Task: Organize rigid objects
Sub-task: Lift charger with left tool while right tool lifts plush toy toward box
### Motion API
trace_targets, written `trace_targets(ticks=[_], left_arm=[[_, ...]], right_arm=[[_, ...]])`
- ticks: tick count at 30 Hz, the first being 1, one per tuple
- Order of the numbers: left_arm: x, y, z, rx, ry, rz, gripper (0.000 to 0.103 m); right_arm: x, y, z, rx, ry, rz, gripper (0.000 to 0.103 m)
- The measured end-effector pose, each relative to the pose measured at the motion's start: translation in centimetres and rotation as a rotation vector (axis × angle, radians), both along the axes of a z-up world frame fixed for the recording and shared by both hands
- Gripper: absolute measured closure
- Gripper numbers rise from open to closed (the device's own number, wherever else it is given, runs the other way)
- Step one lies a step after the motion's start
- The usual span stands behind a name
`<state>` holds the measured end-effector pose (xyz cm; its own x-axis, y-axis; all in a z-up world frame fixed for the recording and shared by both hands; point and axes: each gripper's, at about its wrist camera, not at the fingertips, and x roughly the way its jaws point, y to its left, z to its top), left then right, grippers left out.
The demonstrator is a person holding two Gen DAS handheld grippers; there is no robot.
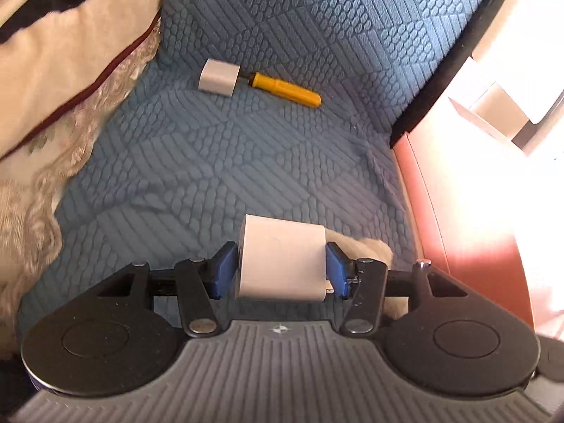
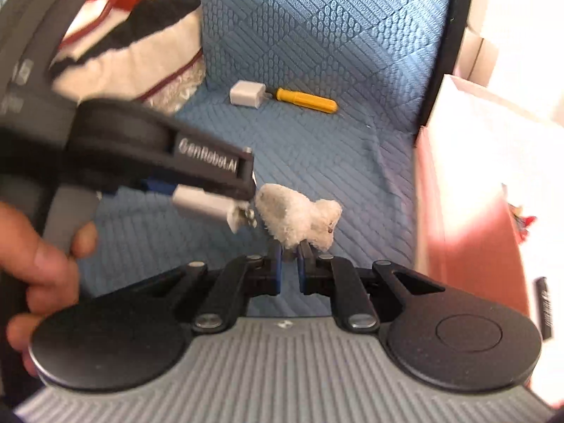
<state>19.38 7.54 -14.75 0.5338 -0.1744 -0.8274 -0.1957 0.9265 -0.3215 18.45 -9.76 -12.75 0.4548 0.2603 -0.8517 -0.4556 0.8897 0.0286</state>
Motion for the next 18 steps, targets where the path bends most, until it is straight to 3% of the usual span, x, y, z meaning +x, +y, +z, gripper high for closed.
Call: trace_targets(ticks=[7, 14, 18], left_arm=[[-1.7, -0.9, -0.6, -0.01, 0.045, 0.001, 0.043], [-1.5, -0.2, -1.3, -0.025, 0.058, 0.046, 0.042], [-1.0, -0.2, -1.8, -0.028, 0.082, 0.037, 0.041]], right_arm=[[-3.2, -1.6, 0.0, 0.05, 0.041, -0.077, 0.09], [-3.4, -1.5, -1.2, 0.024, 0.042, -0.067, 0.087], [-2.7, -1.1, -1.7, -0.014, 0.024, -0.081, 0.061]])
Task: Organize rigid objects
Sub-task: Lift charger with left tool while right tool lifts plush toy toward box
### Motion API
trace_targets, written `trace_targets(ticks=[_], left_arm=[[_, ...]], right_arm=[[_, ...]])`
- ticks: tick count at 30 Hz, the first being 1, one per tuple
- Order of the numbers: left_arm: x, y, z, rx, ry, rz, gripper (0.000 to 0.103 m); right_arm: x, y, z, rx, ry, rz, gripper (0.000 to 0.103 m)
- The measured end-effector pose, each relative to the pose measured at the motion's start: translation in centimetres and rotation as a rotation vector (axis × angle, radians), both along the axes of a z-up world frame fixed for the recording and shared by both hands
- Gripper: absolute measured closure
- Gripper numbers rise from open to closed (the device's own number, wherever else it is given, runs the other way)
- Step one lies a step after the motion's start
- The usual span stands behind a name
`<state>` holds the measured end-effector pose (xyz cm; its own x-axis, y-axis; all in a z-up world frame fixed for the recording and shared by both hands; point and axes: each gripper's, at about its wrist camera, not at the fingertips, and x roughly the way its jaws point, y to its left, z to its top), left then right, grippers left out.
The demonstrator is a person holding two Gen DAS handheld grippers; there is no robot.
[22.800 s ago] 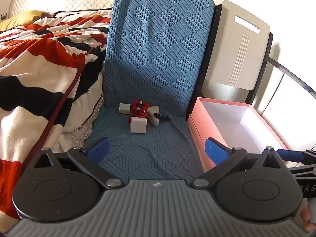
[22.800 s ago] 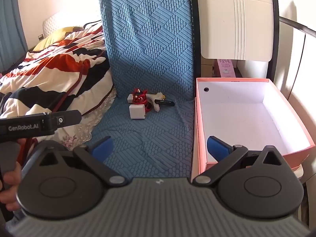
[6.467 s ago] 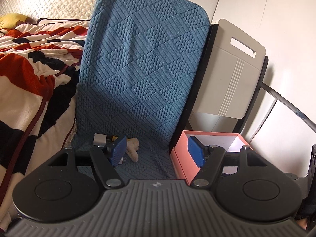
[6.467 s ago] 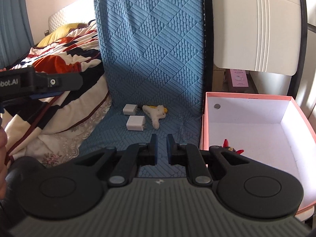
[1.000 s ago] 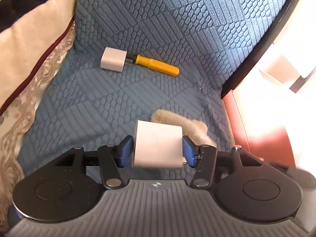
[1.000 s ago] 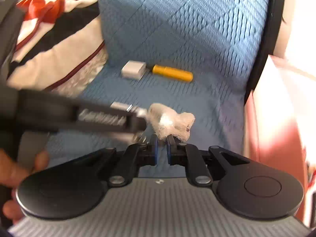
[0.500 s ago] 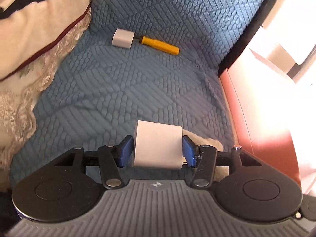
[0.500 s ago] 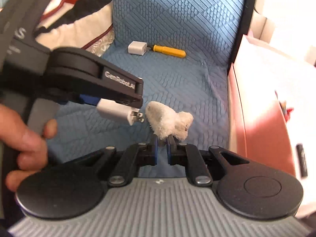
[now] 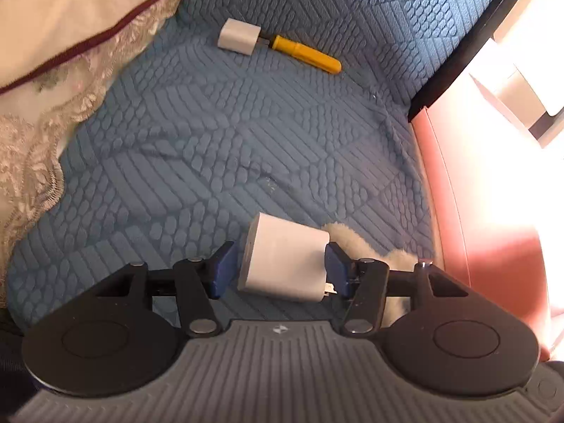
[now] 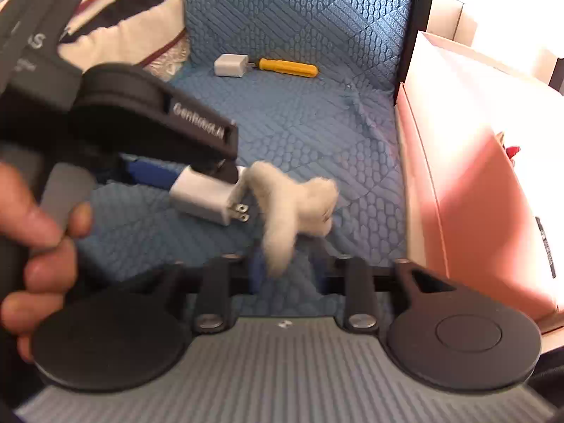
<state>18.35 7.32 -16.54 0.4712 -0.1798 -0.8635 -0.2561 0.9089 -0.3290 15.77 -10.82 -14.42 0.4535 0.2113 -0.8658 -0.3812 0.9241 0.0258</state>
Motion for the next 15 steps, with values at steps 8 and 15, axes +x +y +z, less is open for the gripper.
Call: trace_targets(ticks=[8, 15], left_arm=[[0.6, -0.3, -0.6, -0.003, 0.017, -0.016, 0.04], [0.7, -0.1, -1.0, -0.033, 0.027, -0.021, 0.035]], right_arm=[[2.0, 1.9, -1.2, -0.074, -0.052, 0.014, 0.04], [2.6, 2.3, -2.2, -0.051, -0.042, 0.02, 0.044]])
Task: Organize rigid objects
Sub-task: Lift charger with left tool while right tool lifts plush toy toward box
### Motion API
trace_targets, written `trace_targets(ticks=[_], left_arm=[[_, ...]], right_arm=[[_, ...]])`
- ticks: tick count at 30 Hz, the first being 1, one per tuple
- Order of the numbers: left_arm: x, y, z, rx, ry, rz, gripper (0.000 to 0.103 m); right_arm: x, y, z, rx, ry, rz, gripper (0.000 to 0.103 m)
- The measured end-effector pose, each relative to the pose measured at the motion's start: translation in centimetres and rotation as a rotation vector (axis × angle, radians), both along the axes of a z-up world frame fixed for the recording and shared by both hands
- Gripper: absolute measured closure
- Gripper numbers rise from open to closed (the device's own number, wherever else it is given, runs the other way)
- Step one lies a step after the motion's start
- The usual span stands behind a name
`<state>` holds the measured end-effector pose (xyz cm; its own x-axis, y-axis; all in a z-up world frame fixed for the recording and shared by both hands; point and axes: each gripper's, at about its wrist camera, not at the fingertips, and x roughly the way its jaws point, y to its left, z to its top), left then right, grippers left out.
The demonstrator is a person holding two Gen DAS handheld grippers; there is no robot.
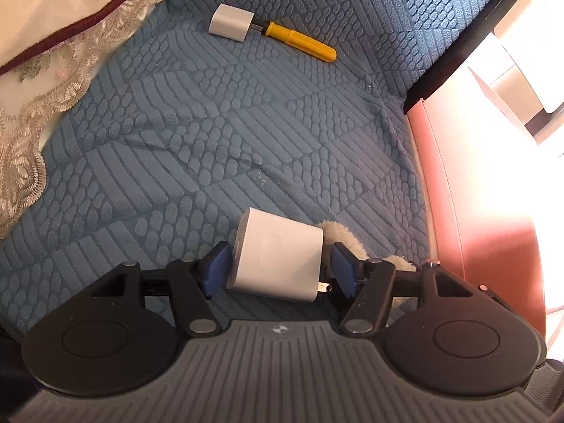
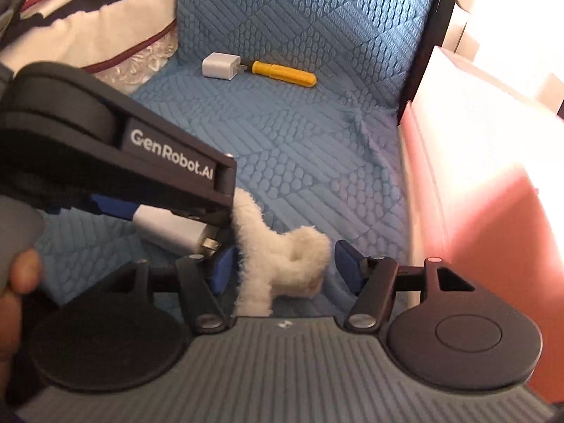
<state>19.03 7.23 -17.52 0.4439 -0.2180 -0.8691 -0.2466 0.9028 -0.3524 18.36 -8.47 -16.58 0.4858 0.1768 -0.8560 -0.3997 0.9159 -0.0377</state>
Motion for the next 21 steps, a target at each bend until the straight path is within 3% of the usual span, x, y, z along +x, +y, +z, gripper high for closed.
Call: trace_targets(ticks=[2, 5, 11, 16, 21], left_arm=[[0.0, -0.1, 0.0, 0.007, -0.001, -0.004, 0.035], [0.0, -0.1, 0.0, 0.011, 0.001, -0.016, 0.035], [0.3, -1.1, -0.1, 0.079, -0.015, -0.074, 0.035], [0.4, -1.8, -0.3, 0.138, -0.034, -0.088, 0.037], [0.6, -1.5, -0.2, 0.142, -0.039, -0.075, 0.043]], right_arm=[[-0.1, 0.1, 0.2, 0.018, -0.002, 0.001, 0.052], [-0.4, 0.5, 0.5, 0.002, -0.015, 0.006, 0.054], [-0.8, 0.0, 0.8, -0.06, -0.035, -0.028, 0.054], [-0.8, -0.3, 0.7, -0.062, -0.03, -0.027, 0.054], [-0.6, -0.9, 0.7, -0.029, -0.016, -0.047, 0.054]])
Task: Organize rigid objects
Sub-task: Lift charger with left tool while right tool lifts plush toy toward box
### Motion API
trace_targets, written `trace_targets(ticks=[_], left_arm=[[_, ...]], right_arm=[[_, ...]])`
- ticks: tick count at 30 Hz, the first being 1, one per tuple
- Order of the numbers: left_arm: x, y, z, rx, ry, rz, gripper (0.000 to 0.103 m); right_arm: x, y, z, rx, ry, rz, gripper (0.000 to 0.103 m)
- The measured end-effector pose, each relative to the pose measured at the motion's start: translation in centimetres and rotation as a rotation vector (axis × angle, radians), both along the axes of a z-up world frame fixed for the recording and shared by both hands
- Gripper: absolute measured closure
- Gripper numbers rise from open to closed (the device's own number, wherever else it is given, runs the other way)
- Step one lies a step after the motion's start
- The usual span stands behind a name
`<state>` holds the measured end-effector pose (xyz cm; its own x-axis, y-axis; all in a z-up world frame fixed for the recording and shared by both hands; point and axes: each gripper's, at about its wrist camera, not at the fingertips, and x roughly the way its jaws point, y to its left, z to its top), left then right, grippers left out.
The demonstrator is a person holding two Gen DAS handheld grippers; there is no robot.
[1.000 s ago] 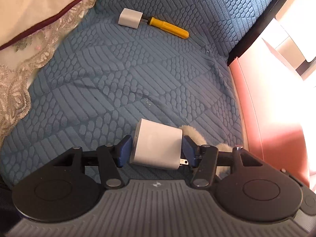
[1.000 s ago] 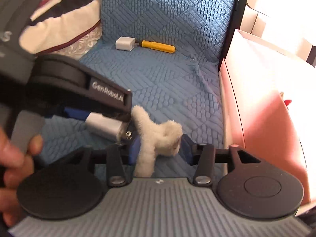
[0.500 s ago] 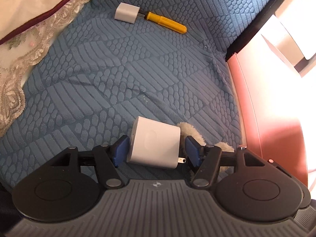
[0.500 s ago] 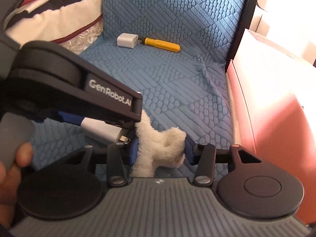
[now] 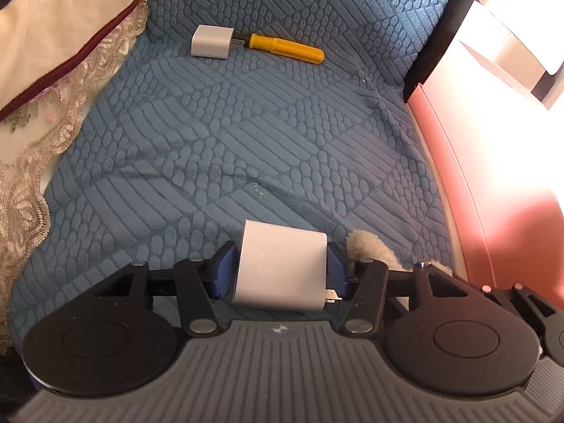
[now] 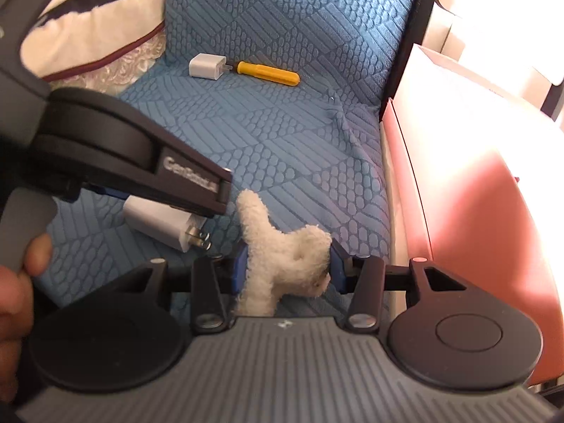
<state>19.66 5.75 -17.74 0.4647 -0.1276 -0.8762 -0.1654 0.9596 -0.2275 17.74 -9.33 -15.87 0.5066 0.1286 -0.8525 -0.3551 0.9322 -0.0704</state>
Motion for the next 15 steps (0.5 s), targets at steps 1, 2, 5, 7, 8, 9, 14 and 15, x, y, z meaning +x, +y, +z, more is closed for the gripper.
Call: trace_targets(ticks=[1, 2, 5, 7, 8, 9, 14, 15], left_arm=[[0.1, 0.1, 0.1, -0.005, 0.002, 0.005, 0.043], [0.2, 0.2, 0.1, -0.011, 0.005, 0.008, 0.043], [0.3, 0.7, 0.8, -0.045, -0.001, 0.018, 0.044], [0.2, 0.8, 1.6, -0.059, -0.023, 0.017, 0.044], [0.1, 0.9, 1.9, -0.057, -0.031, 0.013, 0.045], [0.0, 1.1, 2.2, -0.052, -0.038, 0.009, 0.045], [-0.4, 2.7, 3.4, -0.096, -0.055, 0.036, 0.047], [-0.5, 2.8, 3.7, -0.1, -0.06, 0.036, 0.047]], right_arm=[[0.0, -0.3, 0.1, 0.02, 0.011, -0.016, 0.054], [0.2, -0.6, 0.2, 0.042, 0.024, -0.032, 0.055], [0.4, -1.3, 0.3, 0.082, 0.053, -0.057, 0.055], [0.4, -1.6, 0.6, 0.086, 0.061, -0.059, 0.055], [0.3, -1.9, 0.8, 0.094, 0.065, -0.064, 0.055], [0.3, -2.2, 1.0, 0.107, 0.07, -0.074, 0.055], [0.0, -3.2, 2.5, 0.162, 0.069, -0.058, 0.055], [0.1, -3.4, 2.8, 0.17, 0.067, -0.055, 0.055]])
